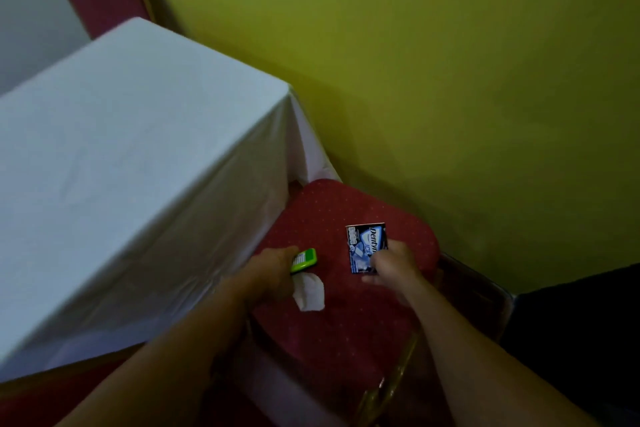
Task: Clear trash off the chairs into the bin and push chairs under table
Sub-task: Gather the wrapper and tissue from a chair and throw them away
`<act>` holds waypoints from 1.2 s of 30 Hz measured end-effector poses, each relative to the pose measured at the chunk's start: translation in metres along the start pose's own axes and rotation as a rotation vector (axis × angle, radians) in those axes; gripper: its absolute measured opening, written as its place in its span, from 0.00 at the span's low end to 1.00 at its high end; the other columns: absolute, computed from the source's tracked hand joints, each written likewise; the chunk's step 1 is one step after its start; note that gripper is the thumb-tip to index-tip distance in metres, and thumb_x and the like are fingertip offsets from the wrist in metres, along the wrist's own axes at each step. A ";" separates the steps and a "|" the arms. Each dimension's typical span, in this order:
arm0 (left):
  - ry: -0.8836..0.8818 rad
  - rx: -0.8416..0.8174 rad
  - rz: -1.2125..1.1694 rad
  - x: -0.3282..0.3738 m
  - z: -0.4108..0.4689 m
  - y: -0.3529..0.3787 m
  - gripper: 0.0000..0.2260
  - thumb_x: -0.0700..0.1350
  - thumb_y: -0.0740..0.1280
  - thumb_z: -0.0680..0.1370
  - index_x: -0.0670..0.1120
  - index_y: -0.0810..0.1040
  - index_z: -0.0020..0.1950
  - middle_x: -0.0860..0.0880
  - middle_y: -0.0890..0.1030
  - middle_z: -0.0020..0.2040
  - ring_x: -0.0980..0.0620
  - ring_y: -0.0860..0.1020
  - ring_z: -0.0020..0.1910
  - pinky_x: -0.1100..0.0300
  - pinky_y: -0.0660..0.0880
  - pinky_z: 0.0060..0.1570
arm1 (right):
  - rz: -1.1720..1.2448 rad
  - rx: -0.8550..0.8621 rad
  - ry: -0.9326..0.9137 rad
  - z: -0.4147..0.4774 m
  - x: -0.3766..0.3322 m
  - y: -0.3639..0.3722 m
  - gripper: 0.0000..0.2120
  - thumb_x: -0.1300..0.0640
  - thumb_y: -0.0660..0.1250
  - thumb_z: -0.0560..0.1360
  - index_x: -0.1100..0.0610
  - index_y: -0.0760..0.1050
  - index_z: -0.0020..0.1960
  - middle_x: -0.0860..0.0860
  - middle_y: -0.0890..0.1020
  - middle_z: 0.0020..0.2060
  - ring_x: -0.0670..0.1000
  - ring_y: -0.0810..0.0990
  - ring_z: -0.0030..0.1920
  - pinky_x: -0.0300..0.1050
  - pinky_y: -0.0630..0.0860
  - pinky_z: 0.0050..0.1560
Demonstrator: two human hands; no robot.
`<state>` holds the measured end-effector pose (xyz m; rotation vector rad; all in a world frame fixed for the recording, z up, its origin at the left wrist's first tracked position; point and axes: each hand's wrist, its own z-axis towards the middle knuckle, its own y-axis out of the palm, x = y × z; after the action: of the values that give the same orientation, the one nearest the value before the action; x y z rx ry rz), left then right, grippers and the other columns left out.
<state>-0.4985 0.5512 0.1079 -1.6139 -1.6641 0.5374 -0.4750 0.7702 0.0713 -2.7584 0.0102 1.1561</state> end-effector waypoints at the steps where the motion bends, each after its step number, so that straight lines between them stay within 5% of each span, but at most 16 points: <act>1: -0.008 -0.019 0.033 0.000 -0.014 -0.020 0.21 0.44 0.68 0.73 0.46 0.75 0.66 0.44 0.80 0.62 0.43 0.78 0.62 0.54 0.74 0.59 | -0.005 -0.003 -0.039 -0.015 -0.011 0.006 0.19 0.72 0.57 0.77 0.50 0.76 0.44 0.49 0.82 0.43 0.51 0.82 0.44 0.57 0.85 0.50; 5: -0.028 -0.020 0.124 -0.008 -0.098 -0.107 0.14 0.39 0.63 0.75 0.45 0.78 0.60 0.44 0.82 0.55 0.46 0.80 0.49 0.56 0.75 0.46 | -0.018 -0.050 -0.216 -0.098 -0.059 0.042 0.18 0.71 0.60 0.75 0.50 0.78 0.43 0.49 0.84 0.43 0.53 0.84 0.45 0.49 0.84 0.42; 9: 0.001 0.141 0.138 -0.033 -0.214 -0.159 0.08 0.39 0.60 0.75 0.46 0.77 0.50 0.45 0.81 0.50 0.44 0.79 0.48 0.55 0.74 0.45 | -0.099 -0.105 -0.375 -0.188 -0.090 0.084 0.12 0.69 0.64 0.74 0.54 0.79 0.43 0.54 0.85 0.42 0.53 0.83 0.40 0.44 0.80 0.32; 12: 0.009 0.237 0.070 -0.073 -0.307 -0.169 0.10 0.38 0.60 0.75 0.45 0.78 0.52 0.45 0.80 0.49 0.44 0.78 0.47 0.56 0.73 0.43 | -0.169 -0.103 -0.487 -0.266 -0.105 0.115 0.07 0.67 0.66 0.72 0.56 0.78 0.39 0.53 0.83 0.36 0.52 0.80 0.35 0.41 0.75 0.27; 16: -0.012 0.276 -0.067 -0.144 -0.425 -0.156 0.13 0.36 0.60 0.73 0.41 0.79 0.55 0.42 0.80 0.46 0.43 0.77 0.41 0.55 0.75 0.38 | -0.203 -0.048 -0.573 -0.376 -0.105 0.160 0.08 0.58 0.64 0.61 0.57 0.76 0.39 0.56 0.81 0.33 0.54 0.76 0.32 0.38 0.69 0.26; 22: -0.088 0.285 -0.198 -0.251 -0.563 -0.106 0.11 0.36 0.62 0.69 0.38 0.79 0.48 0.36 0.81 0.43 0.44 0.75 0.36 0.57 0.73 0.35 | -0.368 -0.053 -0.674 -0.494 -0.088 0.245 0.09 0.68 0.63 0.75 0.57 0.76 0.42 0.54 0.80 0.31 0.45 0.75 0.22 0.33 0.65 0.20; 27: -0.173 0.347 -0.402 -0.312 -0.633 -0.056 0.13 0.36 0.60 0.71 0.38 0.76 0.53 0.40 0.79 0.43 0.43 0.75 0.36 0.56 0.74 0.35 | -0.487 -0.185 -0.722 -0.541 -0.063 0.318 0.06 0.68 0.64 0.75 0.59 0.76 0.43 0.55 0.77 0.29 0.47 0.70 0.20 0.34 0.63 0.22; 30: -0.239 0.408 -0.474 -0.341 -0.665 -0.026 0.05 0.36 0.59 0.72 0.43 0.73 0.45 0.41 0.79 0.42 0.44 0.75 0.35 0.57 0.74 0.34 | -0.570 -0.281 -0.741 -0.555 -0.044 0.361 0.04 0.66 0.65 0.75 0.60 0.78 0.46 0.55 0.79 0.32 0.49 0.73 0.22 0.38 0.66 0.26; 36: -0.414 0.455 -0.580 -0.397 -0.718 0.034 0.06 0.36 0.60 0.73 0.43 0.74 0.47 0.43 0.78 0.41 0.45 0.78 0.36 0.59 0.77 0.31 | -0.676 -0.419 -0.742 -0.577 0.004 0.436 0.05 0.64 0.66 0.75 0.56 0.78 0.46 0.53 0.82 0.33 0.49 0.80 0.25 0.41 0.73 0.28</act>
<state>0.0326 0.0283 0.4516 -0.6741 -2.0113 0.8983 -0.0919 0.2576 0.4080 -2.0873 -1.2397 1.9739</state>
